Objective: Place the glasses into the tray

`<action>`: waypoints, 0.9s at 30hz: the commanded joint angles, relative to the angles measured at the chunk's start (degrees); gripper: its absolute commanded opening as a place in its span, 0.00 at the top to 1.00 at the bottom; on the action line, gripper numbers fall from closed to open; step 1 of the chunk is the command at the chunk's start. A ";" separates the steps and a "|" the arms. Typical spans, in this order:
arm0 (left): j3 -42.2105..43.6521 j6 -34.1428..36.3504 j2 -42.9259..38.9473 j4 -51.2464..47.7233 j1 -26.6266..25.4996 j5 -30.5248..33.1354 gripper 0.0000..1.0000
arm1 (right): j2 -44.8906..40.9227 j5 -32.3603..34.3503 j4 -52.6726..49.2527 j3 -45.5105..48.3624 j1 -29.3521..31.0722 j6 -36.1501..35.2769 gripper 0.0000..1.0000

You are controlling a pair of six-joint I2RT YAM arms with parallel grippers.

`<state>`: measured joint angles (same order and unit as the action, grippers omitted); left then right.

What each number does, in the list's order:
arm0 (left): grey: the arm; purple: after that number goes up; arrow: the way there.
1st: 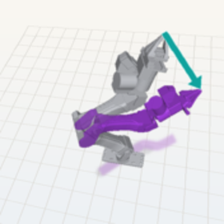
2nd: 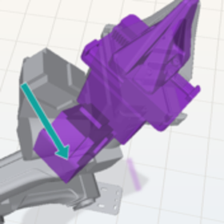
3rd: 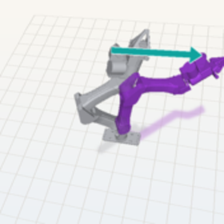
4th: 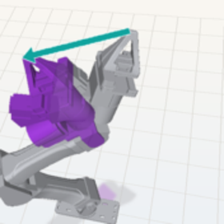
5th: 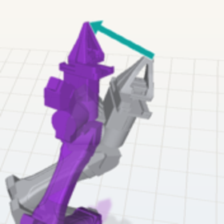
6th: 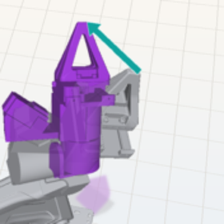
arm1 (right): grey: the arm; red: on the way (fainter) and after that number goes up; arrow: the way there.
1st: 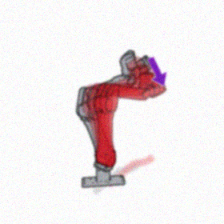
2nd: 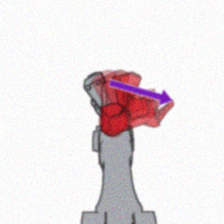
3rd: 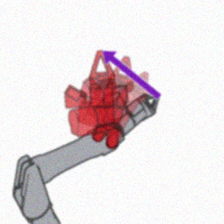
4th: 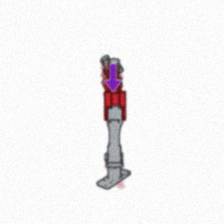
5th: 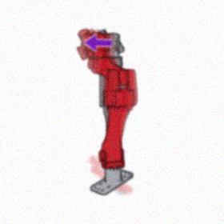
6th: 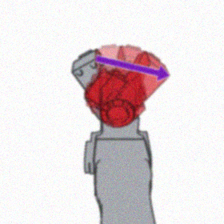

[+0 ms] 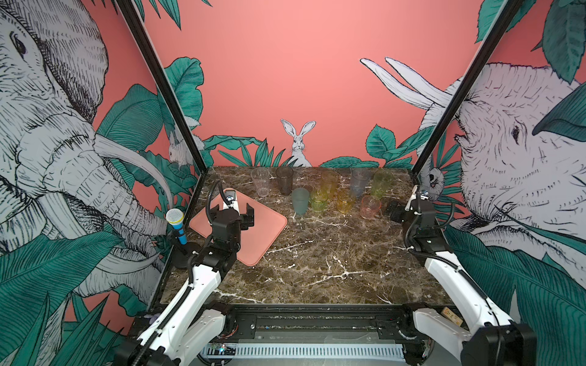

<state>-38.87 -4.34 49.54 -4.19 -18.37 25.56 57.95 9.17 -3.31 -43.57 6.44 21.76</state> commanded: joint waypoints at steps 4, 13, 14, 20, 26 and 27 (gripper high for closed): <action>-5.50 -13.01 0.57 -23.32 -0.35 -11.62 0.00 | -0.75 -27.48 -12.59 -2.97 0.00 11.26 0.01; -5.12 -17.65 9.25 -37.45 -0.61 -24.60 0.00 | -1.22 -28.01 -17.51 -3.37 9.15 18.61 0.01; -4.56 -17.70 9.81 -37.83 -1.00 -24.88 0.00 | -1.05 -27.30 -17.77 -3.44 10.62 18.84 0.01; -4.76 -15.99 14.39 -36.51 -4.40 -28.38 0.01 | 1.72 -25.23 -18.41 -6.26 18.35 18.13 0.01; -6.33 -15.83 21.54 -34.79 -6.29 -29.59 0.18 | 2.86 -24.21 -15.11 -7.60 23.42 17.26 0.01; -7.04 -15.87 22.74 -34.79 -7.12 -28.81 0.19 | 2.99 -24.09 -14.74 -7.75 23.93 17.33 0.01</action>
<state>-43.64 -19.75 70.57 -38.68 -24.12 -2.92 60.75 -16.32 -20.67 -49.91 29.06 39.03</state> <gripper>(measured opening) 0.816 0.989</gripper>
